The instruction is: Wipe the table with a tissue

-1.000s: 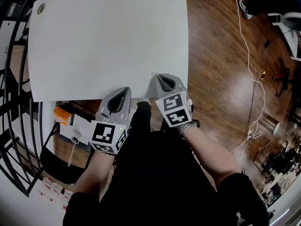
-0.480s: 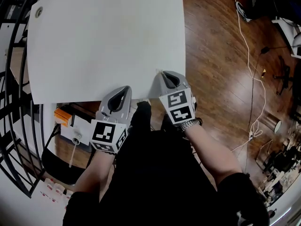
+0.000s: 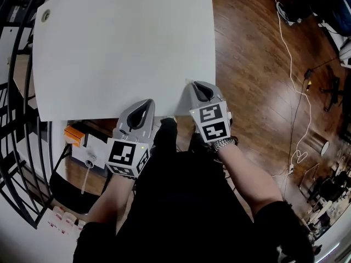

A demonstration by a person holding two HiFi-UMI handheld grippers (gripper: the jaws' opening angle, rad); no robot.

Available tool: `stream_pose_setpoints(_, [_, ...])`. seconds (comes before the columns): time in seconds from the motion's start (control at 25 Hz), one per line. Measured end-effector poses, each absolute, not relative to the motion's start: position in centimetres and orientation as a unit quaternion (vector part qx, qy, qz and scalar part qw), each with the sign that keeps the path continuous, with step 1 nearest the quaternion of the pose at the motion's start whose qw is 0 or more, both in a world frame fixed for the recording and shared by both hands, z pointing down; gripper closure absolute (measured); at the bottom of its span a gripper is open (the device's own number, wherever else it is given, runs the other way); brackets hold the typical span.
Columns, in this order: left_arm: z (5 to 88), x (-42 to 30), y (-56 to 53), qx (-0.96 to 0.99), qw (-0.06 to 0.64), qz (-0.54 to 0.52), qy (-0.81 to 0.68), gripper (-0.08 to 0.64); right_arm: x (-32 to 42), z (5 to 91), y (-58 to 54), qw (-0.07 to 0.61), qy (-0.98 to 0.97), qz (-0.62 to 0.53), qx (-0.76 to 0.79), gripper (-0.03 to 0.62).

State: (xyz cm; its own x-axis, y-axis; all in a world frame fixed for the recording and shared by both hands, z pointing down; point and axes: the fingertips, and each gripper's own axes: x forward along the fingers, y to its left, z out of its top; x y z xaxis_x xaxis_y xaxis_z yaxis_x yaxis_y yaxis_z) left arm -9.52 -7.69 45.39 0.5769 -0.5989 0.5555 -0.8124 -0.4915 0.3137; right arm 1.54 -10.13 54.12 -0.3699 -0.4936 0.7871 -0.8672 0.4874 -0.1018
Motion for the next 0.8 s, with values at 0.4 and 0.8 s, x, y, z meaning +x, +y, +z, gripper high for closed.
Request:
stream_pose_setpoints(0.4, [44.9,-9.2,-7.6,0.841,0.276,0.189,-0.425,0.543,2.2,53.4,-10.5,0.336,-0.789,0.269,0.44,0.583])
stream_pose_setpoints(0.8, [43.0,-8.4,-6.8,0.845,0.262,0.179,-0.431,0.543,4.0,50.8,-10.2,0.322,-0.789,0.258,0.455,0.583])
